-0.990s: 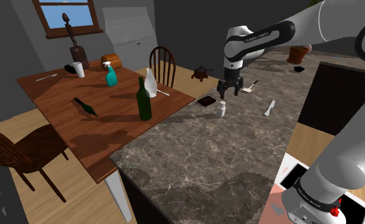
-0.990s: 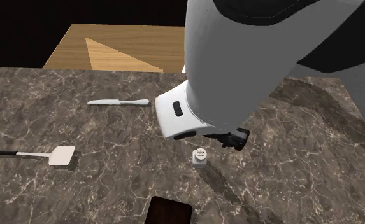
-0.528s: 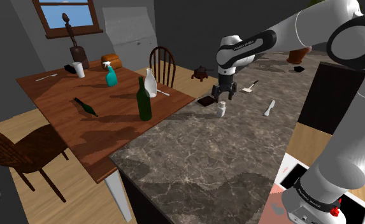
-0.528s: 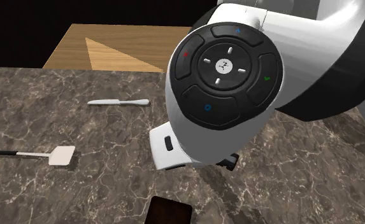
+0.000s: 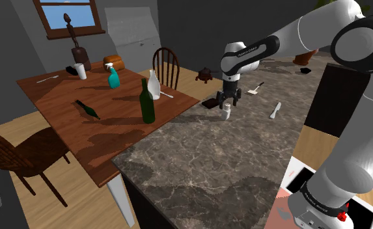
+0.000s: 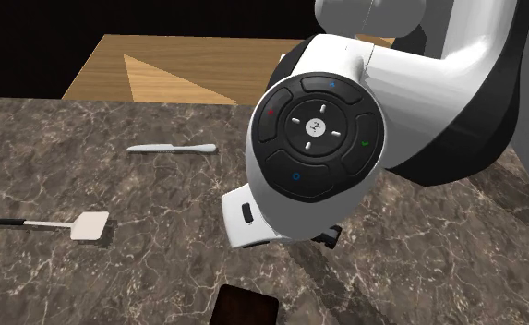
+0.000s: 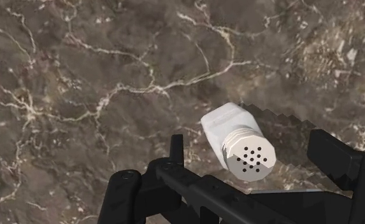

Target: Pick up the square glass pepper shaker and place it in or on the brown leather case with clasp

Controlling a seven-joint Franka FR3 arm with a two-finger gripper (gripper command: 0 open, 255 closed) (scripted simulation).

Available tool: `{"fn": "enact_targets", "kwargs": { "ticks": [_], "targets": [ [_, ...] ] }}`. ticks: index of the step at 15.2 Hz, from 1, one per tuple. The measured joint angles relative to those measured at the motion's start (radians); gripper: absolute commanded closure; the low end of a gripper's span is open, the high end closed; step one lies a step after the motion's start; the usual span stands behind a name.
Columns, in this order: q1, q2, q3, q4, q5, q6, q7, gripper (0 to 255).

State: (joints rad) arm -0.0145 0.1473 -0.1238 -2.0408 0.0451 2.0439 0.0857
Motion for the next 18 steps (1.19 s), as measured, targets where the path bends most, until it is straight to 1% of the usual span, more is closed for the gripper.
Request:
{"fn": "enact_targets", "kwargs": {
  "ticks": [2,3,13,18],
  "targets": [
    [0.000,0.000,0.000,0.000,0.000,0.000,0.000,0],
    [0.000,0.000,0.000,0.000,0.000,0.000,0.000,255],
    [0.000,0.000,0.000,0.000,0.000,0.000,0.000,255],
    [0.000,-0.028,-0.001,0.022,-0.005,-0.049,0.004,255]
  ]
}}
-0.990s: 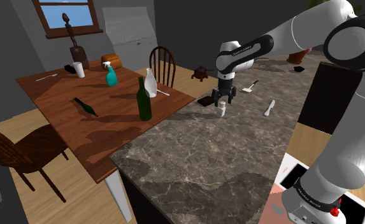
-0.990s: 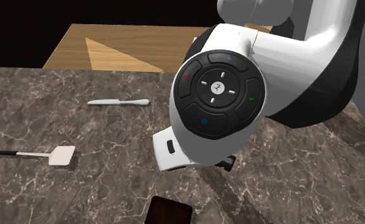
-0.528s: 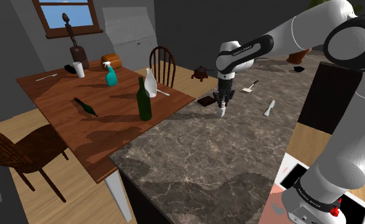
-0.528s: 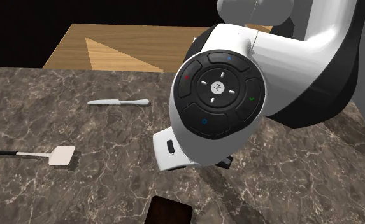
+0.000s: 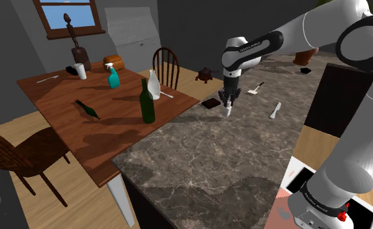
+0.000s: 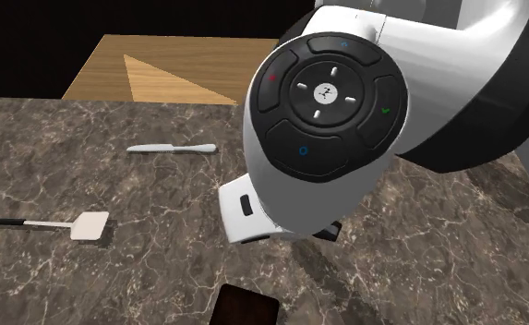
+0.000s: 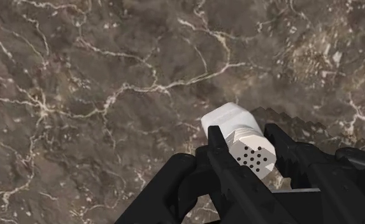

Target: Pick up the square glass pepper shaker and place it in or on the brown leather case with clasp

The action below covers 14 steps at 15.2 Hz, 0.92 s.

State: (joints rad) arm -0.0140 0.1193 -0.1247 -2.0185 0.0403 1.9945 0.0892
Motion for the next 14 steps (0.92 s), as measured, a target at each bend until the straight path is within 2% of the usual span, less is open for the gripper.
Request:
{"fn": "enact_targets", "kwargs": {
  "ticks": [14],
  "targets": [
    [0.000,-0.033,-0.002,0.140,-0.007,-0.172,0.006,255]
  ]
}}
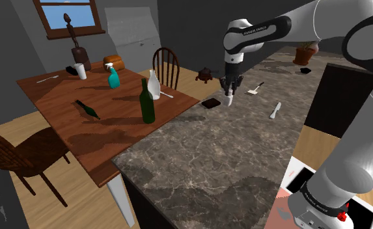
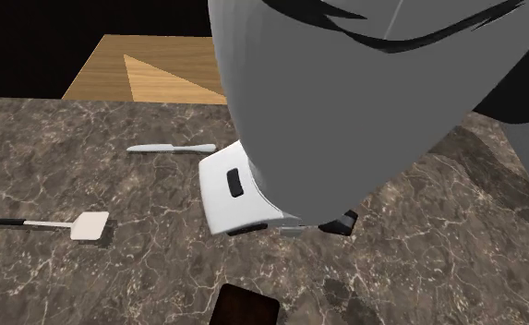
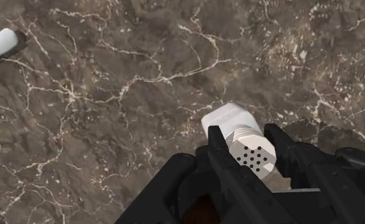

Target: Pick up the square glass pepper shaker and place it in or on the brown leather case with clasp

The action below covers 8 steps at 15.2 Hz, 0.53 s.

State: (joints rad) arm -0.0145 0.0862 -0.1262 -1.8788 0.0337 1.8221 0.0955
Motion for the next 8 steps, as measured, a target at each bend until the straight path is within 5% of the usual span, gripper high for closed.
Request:
{"fn": "enact_targets", "kwargs": {
  "ticks": [8],
  "targets": [
    [-0.036,0.316,-0.008,0.496,0.035,-0.184,-0.035,255]
  ]
}}
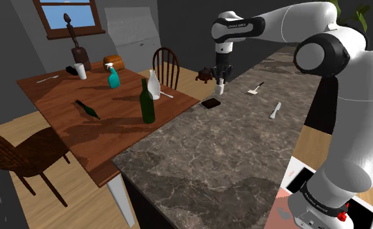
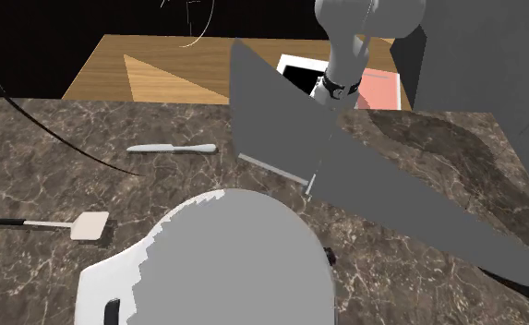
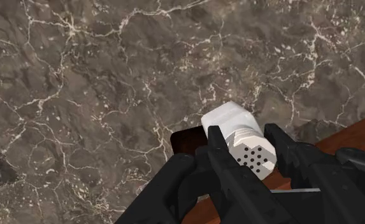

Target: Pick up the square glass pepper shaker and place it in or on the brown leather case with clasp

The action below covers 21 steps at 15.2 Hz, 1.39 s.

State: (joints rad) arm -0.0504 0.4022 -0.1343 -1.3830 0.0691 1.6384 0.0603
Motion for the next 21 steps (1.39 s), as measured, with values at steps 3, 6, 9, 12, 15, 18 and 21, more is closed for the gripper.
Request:
{"fn": "enact_targets", "kwargs": {
  "ticks": [3,6,9,12,15,18,21],
  "targets": [
    [-0.026,0.171,0.002,0.288,0.017,-0.118,-0.006,255],
    [-0.049,0.309,0.007,0.518,0.028,-0.210,-0.007,255],
    [-0.049,0.315,0.007,0.492,0.028,-0.179,-0.011,255],
    [-0.044,0.296,0.006,0.418,0.027,-0.124,-0.013,255],
    [-0.042,0.291,0.006,0.368,0.027,-0.079,-0.016,255],
    [-0.038,0.281,0.005,0.315,0.026,-0.036,-0.018,255],
    [-0.036,0.287,0.006,0.281,0.027,0.003,-0.018,255]
  ]
}}
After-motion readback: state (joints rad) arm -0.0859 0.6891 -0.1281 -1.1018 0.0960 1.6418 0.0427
